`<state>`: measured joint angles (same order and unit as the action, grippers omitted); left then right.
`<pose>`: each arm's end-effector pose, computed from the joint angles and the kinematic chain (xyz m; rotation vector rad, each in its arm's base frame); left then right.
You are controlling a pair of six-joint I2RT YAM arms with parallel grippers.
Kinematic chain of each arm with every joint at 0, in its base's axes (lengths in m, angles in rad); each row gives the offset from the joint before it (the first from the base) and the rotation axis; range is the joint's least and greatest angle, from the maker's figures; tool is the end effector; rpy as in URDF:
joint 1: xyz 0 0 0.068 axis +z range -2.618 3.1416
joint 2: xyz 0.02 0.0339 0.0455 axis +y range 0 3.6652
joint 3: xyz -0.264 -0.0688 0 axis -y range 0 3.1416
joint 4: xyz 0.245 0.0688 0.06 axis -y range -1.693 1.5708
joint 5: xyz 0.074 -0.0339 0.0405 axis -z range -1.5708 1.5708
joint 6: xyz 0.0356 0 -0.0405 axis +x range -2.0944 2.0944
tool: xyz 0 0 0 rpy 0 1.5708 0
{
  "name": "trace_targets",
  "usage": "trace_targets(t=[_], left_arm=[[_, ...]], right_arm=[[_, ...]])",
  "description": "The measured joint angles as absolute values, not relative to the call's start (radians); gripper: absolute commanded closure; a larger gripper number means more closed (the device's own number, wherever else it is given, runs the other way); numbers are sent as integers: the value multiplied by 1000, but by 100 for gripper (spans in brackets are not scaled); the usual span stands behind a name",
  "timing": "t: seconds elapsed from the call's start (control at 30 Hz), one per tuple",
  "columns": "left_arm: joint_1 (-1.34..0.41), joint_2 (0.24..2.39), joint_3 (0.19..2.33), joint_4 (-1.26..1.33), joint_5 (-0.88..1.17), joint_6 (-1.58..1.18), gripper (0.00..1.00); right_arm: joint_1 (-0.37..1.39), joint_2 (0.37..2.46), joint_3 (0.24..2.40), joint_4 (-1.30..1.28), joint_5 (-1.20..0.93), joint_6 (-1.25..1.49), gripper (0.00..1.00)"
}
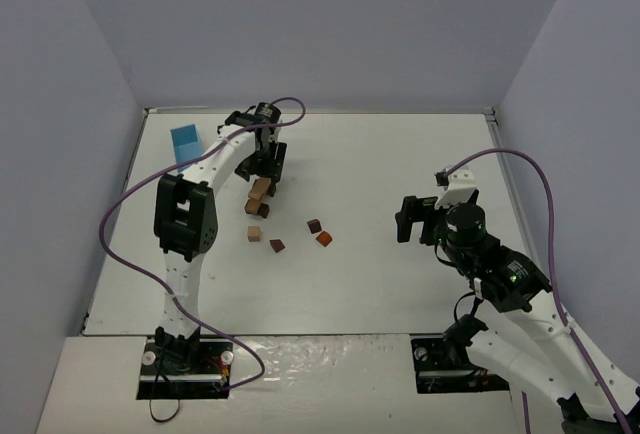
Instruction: Build the wood block tower
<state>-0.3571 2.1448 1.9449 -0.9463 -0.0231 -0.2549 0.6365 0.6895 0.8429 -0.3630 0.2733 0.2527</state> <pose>0.4318 -0.1602 0.2455 0.1325 2.7229 -0.1470 0.1305 0.0845 0.3556 -0.1449 1.7840 0.3986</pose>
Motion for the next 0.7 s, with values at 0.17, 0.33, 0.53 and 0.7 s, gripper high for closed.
trace_targets(t=[0.17, 0.33, 0.53, 0.7], left_arm=[[-361, 2148, 1976, -952, -25, -286, 36], [-365, 2175, 2033, -951, -30, -301, 36], [-366, 2217, 2053, -952, -34, -318, 37], [-366, 2244, 2053, -952, -43, -324, 37]], right_arm=[[636, 690, 843, -363, 273, 253, 0], [636, 690, 843, -363, 273, 253, 0], [636, 690, 843, -363, 273, 253, 0], [636, 690, 843, -363, 273, 253, 0]])
